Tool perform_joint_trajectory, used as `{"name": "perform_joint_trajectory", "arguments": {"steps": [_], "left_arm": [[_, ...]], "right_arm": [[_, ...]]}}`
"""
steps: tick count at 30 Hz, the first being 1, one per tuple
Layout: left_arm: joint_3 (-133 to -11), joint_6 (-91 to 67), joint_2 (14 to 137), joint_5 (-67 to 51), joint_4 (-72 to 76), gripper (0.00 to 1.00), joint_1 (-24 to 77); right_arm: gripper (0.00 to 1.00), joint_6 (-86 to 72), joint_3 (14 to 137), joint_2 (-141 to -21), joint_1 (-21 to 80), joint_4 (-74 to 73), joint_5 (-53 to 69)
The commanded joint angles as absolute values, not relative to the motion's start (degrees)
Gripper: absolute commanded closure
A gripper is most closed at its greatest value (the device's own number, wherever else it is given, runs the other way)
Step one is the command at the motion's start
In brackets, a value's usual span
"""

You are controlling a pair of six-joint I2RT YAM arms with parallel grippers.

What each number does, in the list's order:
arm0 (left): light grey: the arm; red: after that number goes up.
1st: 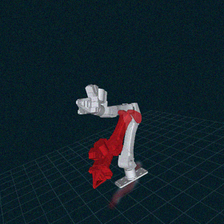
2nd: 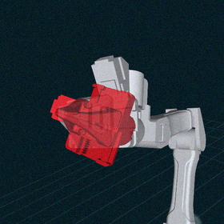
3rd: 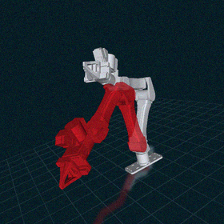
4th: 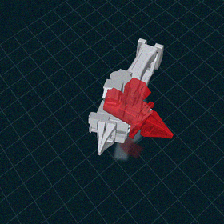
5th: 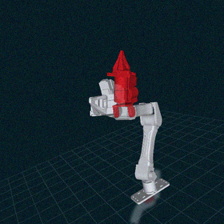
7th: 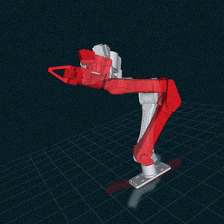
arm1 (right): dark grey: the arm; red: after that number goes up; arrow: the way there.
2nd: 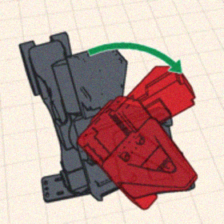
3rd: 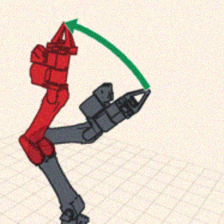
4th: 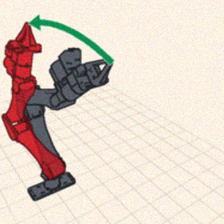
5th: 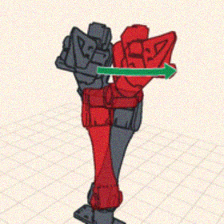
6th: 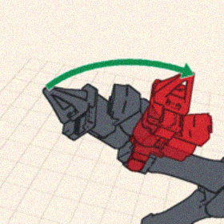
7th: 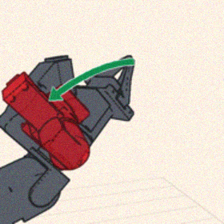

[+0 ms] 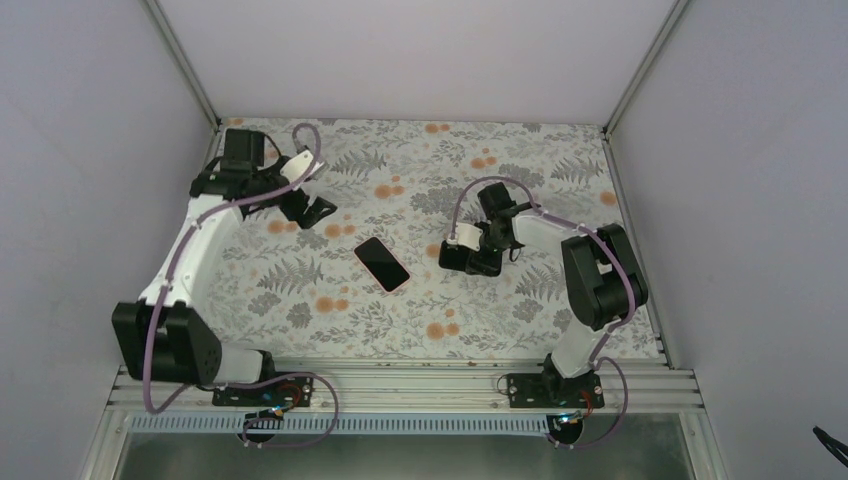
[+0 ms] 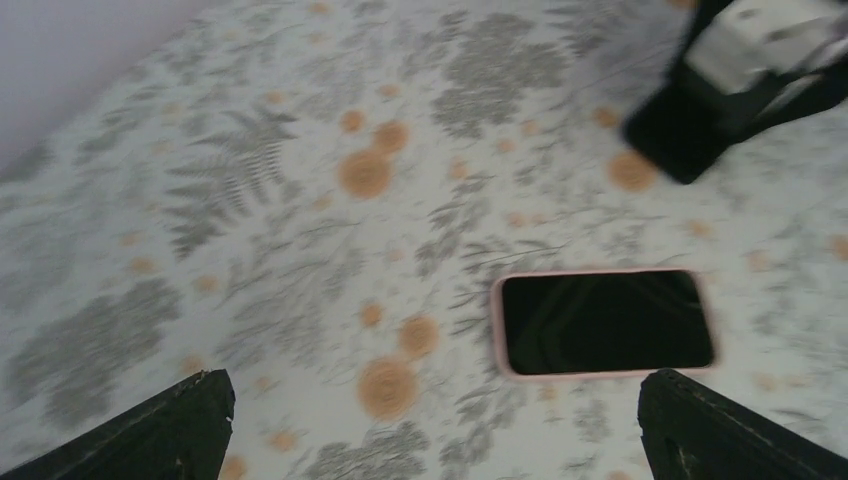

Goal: Take the phone out of the phone case

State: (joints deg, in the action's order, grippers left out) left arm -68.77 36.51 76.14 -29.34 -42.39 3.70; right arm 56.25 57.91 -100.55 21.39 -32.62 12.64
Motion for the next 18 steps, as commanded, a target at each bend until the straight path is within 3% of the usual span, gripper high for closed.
{"name": "perform_joint_trajectory", "arguments": {"steps": [1, 6, 18], "left_arm": [[-79.3, 40.8, 85.8, -46.7, -61.8, 0.00, 4.5], [-90.7, 45.2, 99.9, -61.6, -77.0, 0.00, 4.7], [-98.6, 38.6, 112.6, -64.4, -77.7, 0.01, 5.9]], "right_arm": [[0.41, 52.0, 58.9, -96.9, 22.7, -27.3, 11.6], [0.45, 47.2, 62.4, -90.9, 26.8, -25.1, 10.4], [0.43, 41.6, 72.7, -94.4, 38.4, -20.4, 3.9]]}}
